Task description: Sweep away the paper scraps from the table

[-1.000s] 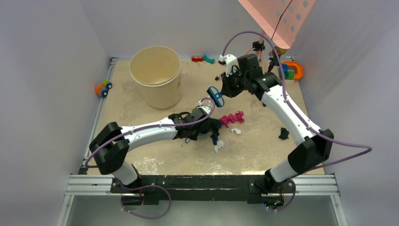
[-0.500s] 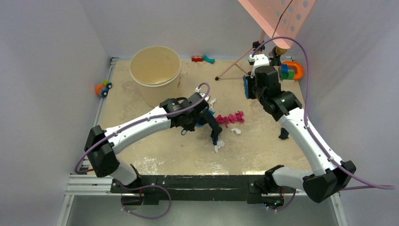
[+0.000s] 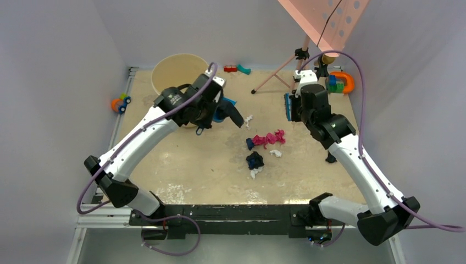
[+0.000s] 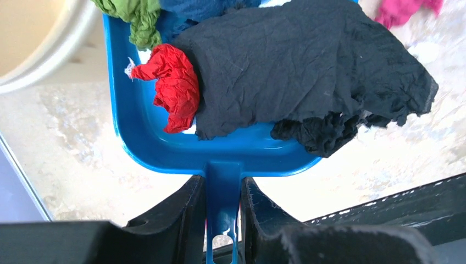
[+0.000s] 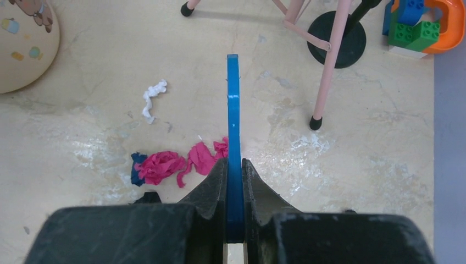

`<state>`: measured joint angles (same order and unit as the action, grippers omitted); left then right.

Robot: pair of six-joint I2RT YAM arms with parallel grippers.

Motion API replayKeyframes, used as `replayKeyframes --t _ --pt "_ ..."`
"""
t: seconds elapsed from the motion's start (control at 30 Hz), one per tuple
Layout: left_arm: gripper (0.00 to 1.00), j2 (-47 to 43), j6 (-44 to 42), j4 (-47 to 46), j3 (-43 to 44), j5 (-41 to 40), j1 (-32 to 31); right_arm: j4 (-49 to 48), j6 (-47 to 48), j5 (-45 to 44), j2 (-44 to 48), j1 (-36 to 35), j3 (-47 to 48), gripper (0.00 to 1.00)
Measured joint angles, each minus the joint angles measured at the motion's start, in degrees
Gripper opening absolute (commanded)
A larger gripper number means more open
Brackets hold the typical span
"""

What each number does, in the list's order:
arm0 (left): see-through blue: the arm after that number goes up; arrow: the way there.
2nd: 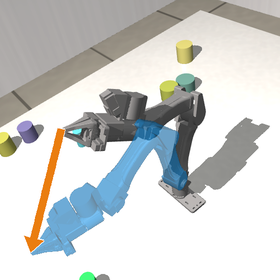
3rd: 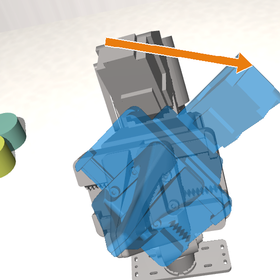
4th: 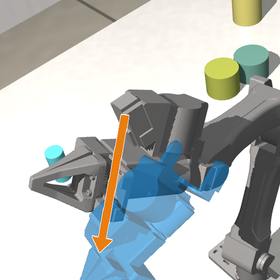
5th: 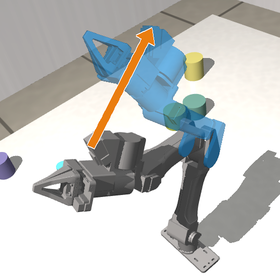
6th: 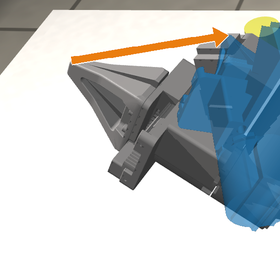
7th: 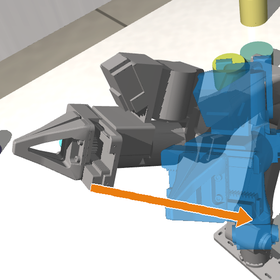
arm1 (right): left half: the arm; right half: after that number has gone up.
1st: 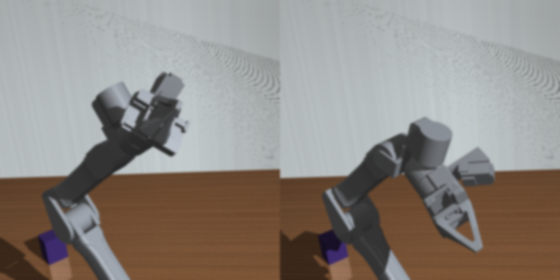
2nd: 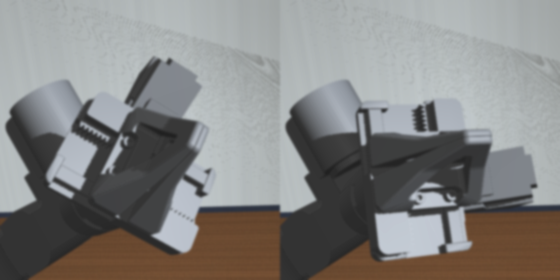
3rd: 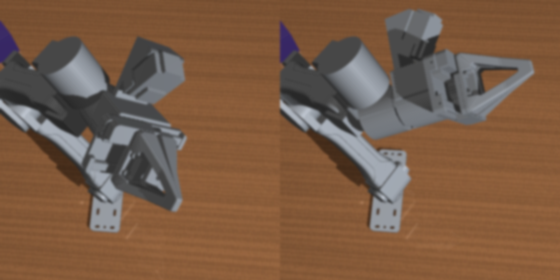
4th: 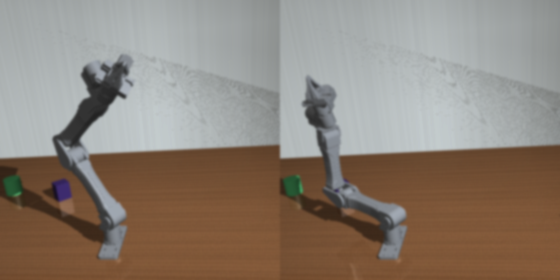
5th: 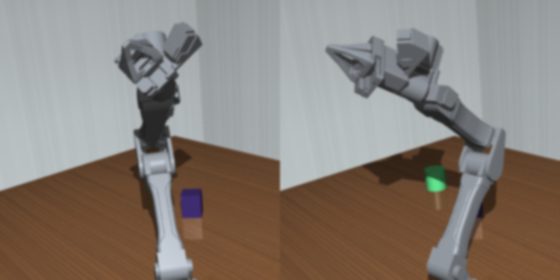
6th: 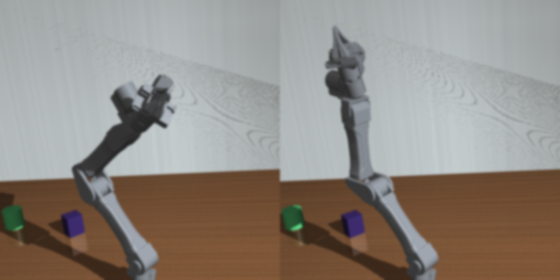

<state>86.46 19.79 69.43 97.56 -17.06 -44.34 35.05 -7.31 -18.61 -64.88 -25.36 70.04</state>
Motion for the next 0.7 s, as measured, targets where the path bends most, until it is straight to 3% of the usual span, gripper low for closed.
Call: replayKeyframes --t 0.4,0.53,0.7 --pt "0.0 6.78 -3.37 6.6 22.36 10.78 15.93 -0.04 -1.38 5.33 0.42 0.0 -1.55 0.0" --pt "0.0 8.57 -1.75 6.01 22.58 19.32 22.1 -0.13 -2.01 6.86 0.42 0.0 -2.49 0.0" --pt "0.0 8.48 4.26 -0.7 15.74 34.29 31.47 -0.42 -2.75 8.41 0.48 0.0 -2.89 0.0"
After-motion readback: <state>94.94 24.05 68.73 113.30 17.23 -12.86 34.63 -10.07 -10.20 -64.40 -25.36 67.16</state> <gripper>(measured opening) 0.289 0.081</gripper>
